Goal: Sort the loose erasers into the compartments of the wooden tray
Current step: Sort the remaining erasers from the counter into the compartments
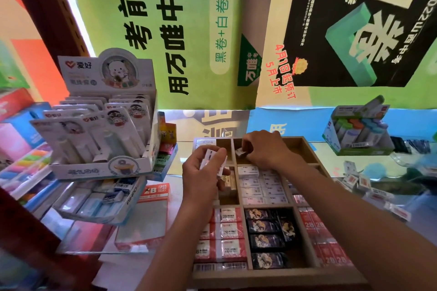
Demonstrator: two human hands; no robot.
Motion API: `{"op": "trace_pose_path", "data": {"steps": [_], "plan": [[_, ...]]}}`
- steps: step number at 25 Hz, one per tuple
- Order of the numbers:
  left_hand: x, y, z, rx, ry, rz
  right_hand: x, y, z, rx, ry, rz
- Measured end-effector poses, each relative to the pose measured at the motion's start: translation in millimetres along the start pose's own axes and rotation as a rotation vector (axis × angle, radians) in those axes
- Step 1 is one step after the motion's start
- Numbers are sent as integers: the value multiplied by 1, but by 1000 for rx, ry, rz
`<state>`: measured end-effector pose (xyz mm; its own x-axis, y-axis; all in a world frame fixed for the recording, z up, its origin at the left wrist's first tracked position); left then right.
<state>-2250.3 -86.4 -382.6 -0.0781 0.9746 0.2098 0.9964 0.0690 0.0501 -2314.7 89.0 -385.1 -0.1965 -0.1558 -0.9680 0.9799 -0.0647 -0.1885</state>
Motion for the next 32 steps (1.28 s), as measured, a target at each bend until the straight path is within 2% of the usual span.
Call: {"op": "trace_pose_path", "data": {"steps": [2,4,8,13,15,19,21,22,24,26,27,29,32], "plan": [[-1,1,-1,0,1,-1,-1,0,-2,49,-55,-81],[0,0,0,1,0,-1,-4,0,-6,84,8,-143],[1,-1,0,12,8,-2,0,-2,-10,45,109,-125],[0,-1,1,36,-18,-3,9,-7,-1,124,66,-169],[0,-2,2,45,-32,-4,8,-9,-1,112,49,-131],[0,-1,2,39,-34,9,2,-4,-14,42,13,53],[0,0,2,31,-42,8,2,0,-14,28,61,37],[0,0,2,26,-42,8,-2,1,-12,35,8,-57],[0,0,2,18,-26,6,-19,9,-4,81,-383,-249],[0,-1,2,15,0,-1,-33,20,12,24,-847,-183],[0,-1,2,20,11,-3,-39,29,22,-55,-921,-97],[0,-1,1,35,17,-5,-44,43,36,-188,-904,0],[0,1,0,54,-18,-11,-44,53,42,-215,-951,37]]}}
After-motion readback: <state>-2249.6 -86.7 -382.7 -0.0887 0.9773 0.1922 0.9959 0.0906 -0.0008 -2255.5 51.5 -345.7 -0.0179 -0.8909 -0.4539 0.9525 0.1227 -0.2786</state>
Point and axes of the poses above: each hand's wrist, its own y-axis away from the middle knuckle, its own x-axis out of the palm, z = x × y, the point moved 5 cm from there along -y, towards the middle knuckle, and after that the axes turned 8 degrees about -z, right-handed, at the moved point
